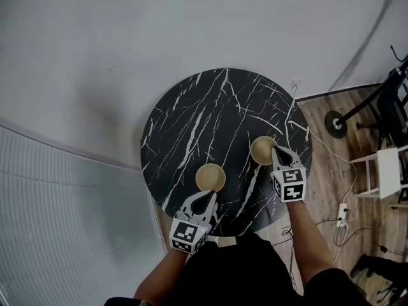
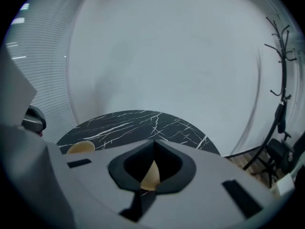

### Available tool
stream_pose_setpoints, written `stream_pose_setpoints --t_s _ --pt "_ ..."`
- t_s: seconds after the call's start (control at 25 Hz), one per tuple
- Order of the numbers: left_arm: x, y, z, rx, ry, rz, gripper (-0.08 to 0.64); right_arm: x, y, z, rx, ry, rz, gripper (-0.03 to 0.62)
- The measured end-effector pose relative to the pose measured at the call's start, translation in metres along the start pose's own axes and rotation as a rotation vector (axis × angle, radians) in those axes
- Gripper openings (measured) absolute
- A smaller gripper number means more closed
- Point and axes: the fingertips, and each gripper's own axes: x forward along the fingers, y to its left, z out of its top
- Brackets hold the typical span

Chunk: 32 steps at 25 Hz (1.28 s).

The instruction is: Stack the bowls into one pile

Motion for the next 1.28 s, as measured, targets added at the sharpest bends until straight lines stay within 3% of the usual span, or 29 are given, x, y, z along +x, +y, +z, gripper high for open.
stream_pose_setpoints --t_s 0.16,0.52,1.0,1.28 --pt "-0.003 0.001 -0.001 -0.001 -0.005 -0.002 0.012 -0.018 0.018 0.001 -0.034 -0.031 0.013 0.011" --pt "-0.015 0.001 -0.002 0.0 -0.021 -0.003 0.012 -0.039 0.062 -0.016 0.029 -0.025 0.074 0.009" --pt "-0.05 0.031 -0.023 -0.082 -0.049 0.113 0.012 -0.019 0.147 -0.04 0.011 0.047 0.249 0.011" --pt "-0.074 0.044 -0.036 -0.081 -0.03 0.189 0.012 0.007 0.172 -0.053 0.04 0.104 0.273 0.028"
